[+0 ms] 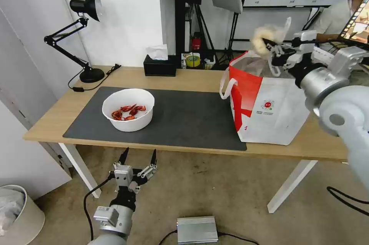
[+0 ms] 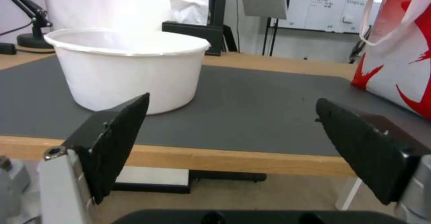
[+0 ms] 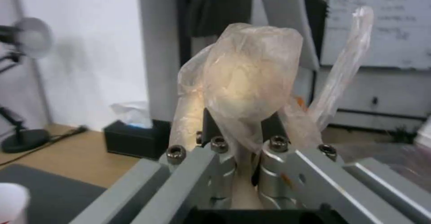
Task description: Pick up the trash from the table and place it into the takeout bag.
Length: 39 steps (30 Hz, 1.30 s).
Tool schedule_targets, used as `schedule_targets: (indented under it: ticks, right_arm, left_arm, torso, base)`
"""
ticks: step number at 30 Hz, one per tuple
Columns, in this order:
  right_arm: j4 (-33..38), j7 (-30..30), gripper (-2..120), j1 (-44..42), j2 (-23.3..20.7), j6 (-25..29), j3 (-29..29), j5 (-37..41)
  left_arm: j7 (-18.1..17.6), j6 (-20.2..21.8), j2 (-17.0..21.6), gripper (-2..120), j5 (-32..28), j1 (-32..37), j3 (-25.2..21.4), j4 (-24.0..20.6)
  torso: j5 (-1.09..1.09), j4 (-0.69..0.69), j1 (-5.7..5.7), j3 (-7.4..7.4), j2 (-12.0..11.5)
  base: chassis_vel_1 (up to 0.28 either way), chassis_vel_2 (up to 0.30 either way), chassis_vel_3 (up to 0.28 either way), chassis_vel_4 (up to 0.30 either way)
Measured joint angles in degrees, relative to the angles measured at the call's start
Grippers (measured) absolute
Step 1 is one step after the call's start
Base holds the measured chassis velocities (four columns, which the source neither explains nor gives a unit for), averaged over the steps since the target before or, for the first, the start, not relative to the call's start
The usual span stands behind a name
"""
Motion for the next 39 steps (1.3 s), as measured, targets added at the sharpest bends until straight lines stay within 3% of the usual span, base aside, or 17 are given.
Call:
schedule_targets:
  ticks: [5,11,17,31,39]
  right_arm:
    - [-3.22,1.01,2,-0.44,1.13,2.08,-0.16,-0.72]
    - [-4.64,6.20,2,-0.24,1.97,-1.69,-0.86,-0.23]
    - [-5.85,12.69,2,2.45,2.07,-7.68,-1.83,4.26]
    - [-5.82,20.96,1,3.83,1.30,-11.86,-1.94,17.43]
    - [-5.89,23.37,1,4.29,0.36,-12.10,-2.91,20.99]
  left_arm:
    - [0.01,-0.02,-0.04,100,0.01,-0.05,0.06,0.16]
    - [0.03,-0.05,0.07,100,0.01,-0.04,0.04,0.37]
    - [0.14,-0.07,0.35,100,-0.19,-0.36,-0.01,0.88]
    - [0.23,-0.10,0.85,100,-0.58,-1.65,0.62,2.05]
    - [0.23,-0.10,1.09,100,-0.64,-1.80,0.65,2.26]
  torso:
    - [0.00,0.00,0.01,0.00,0.00]
    - [0.01,0.00,0.00,0.00,0.00]
    - [0.00,0.00,0.01,0.00,0.00]
    - [0.00,0.00,0.00,0.00,0.00]
    - [0.00,0.00,0.01,0.00,0.00]
  base:
    - [0.000,0.000,0.000,0.000]
    - [0.000,0.000,0.000,0.000]
    - [0.000,0.000,0.000,0.000]
    - [0.000,0.000,0.000,0.000]
    - [0.000,0.000,0.000,0.000]
